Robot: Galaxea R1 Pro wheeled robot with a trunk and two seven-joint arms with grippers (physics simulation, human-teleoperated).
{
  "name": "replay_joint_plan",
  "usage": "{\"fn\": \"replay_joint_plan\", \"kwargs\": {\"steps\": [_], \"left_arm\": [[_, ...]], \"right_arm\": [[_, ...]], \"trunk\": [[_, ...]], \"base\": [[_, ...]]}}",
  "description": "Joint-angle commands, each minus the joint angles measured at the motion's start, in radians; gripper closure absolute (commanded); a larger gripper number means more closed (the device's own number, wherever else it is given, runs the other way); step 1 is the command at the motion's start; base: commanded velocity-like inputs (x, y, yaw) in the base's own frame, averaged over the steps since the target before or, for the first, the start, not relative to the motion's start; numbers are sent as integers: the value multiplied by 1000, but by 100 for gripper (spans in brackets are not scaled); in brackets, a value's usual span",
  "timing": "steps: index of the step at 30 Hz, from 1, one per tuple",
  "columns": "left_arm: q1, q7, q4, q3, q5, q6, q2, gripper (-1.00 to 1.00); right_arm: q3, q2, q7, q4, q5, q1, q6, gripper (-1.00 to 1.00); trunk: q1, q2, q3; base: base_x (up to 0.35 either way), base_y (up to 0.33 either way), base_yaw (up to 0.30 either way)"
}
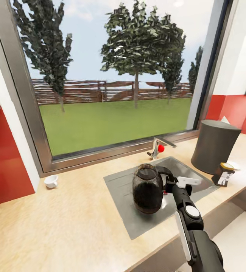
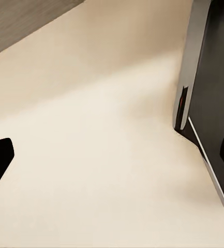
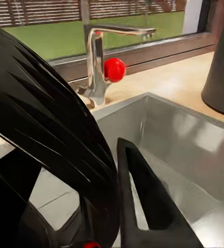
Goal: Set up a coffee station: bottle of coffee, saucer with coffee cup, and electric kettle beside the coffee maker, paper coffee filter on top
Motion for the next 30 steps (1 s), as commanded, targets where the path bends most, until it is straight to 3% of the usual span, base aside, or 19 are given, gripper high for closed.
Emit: {"fn": "replay_joint_plan", "kwargs": {"steps": [1, 14, 30], "left_arm": [[1, 3, -2, -3, 7, 0, 0, -100], [1, 4, -4, 0, 9, -1, -1, -100], [1, 4, -4, 1, 9, -2, 0, -100]], "right_arm": [[0, 1, 0, -1, 11, 0, 6, 100], [0, 0, 3, 2, 12, 0, 6, 100], [1, 1, 2, 2, 12, 0, 6, 100]], "trunk": [[0, -1, 1], [0, -1, 2], [0, -1, 9]], "base": [[-38, -273, -256], [-210, -207, -28], [-22, -15, -263]]}}
